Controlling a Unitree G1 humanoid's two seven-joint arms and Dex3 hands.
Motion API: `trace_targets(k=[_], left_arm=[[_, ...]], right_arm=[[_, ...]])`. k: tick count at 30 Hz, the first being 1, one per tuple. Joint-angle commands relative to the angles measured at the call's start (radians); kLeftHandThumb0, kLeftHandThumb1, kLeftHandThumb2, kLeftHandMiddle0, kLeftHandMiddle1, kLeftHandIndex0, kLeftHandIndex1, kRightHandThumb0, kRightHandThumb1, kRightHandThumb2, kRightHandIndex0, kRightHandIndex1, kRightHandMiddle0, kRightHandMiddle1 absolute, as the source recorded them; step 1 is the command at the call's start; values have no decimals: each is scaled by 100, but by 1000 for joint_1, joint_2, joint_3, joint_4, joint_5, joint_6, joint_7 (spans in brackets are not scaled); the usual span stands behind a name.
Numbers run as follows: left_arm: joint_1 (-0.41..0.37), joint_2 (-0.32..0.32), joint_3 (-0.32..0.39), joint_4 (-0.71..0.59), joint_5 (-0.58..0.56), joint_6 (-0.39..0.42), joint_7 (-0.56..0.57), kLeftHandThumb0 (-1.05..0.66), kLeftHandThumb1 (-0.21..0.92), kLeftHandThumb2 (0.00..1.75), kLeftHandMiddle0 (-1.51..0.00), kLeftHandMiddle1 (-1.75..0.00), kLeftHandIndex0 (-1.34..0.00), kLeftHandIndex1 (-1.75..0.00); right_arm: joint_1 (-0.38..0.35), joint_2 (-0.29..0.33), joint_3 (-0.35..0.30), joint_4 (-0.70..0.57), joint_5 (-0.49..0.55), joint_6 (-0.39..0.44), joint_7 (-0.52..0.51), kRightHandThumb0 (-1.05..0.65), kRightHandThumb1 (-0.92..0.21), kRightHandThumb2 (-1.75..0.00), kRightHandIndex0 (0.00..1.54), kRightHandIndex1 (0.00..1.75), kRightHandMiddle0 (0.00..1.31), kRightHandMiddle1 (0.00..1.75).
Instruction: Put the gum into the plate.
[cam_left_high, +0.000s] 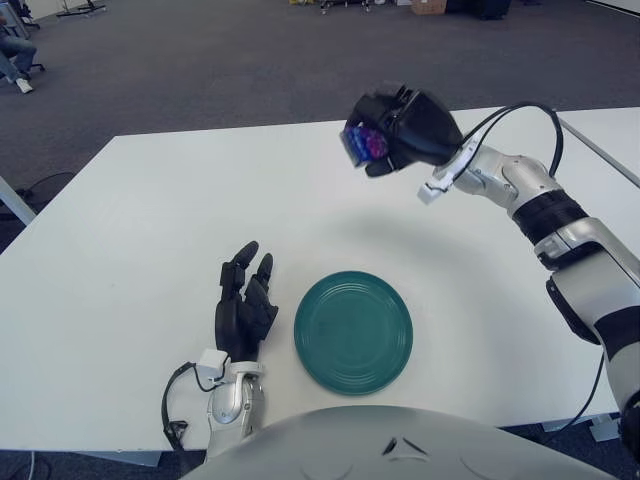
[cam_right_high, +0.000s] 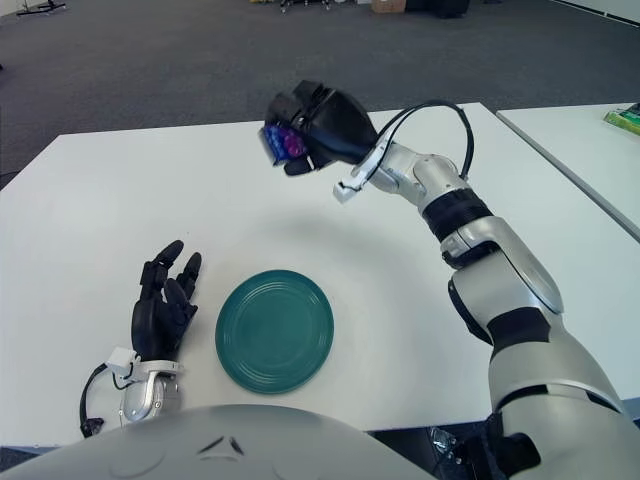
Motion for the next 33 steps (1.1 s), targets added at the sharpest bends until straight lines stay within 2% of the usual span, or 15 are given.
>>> trace_targets(k=[1, 6, 11, 14, 18, 26, 33], left_arm=[[-119, -57, 39, 165, -9, 11, 20, -82, 92, 82, -56, -3, -13, -94], [-120, -53, 42, 171, -20, 11, 12, -80, 92, 83, -57, -3, -14, -95], [-121, -58, 42, 170, -24, 12, 14, -77, 92, 84, -56, -3, -13, -94], [-120, -63, 41, 166, -30, 13, 14, -75, 92, 84, -56, -3, -13, -94], [-115, -65, 40, 163, -26, 15, 20, -77, 92, 83, -56, -2, -13, -94], [-114, -61, 33, 163, -8, 22, 28, -79, 92, 83, -54, -1, -11, -94], [-120, -68, 29, 164, 15, 18, 54, -78, 92, 83, -54, -1, -11, -95]], right_arm=[[59, -22, 6, -122, -28, -31, 62, -44, -70, -86, 126, 175, 100, 175], [159, -62, 12, -281, -46, -93, 123, -43, -65, -91, 127, 175, 100, 175], [183, -76, 12, -317, -45, -166, 181, -42, -63, -95, 127, 175, 99, 175], [192, -86, 22, -344, -22, -231, 253, -41, -63, -95, 127, 175, 98, 175], [240, -97, 38, -414, -61, -290, 300, -40, -70, -90, 123, 175, 94, 175], [235, -92, 33, -450, -66, -374, 392, -42, -79, -83, 120, 175, 85, 175], [241, -88, 30, -450, -72, -409, 459, -44, -85, -80, 120, 175, 81, 175]])
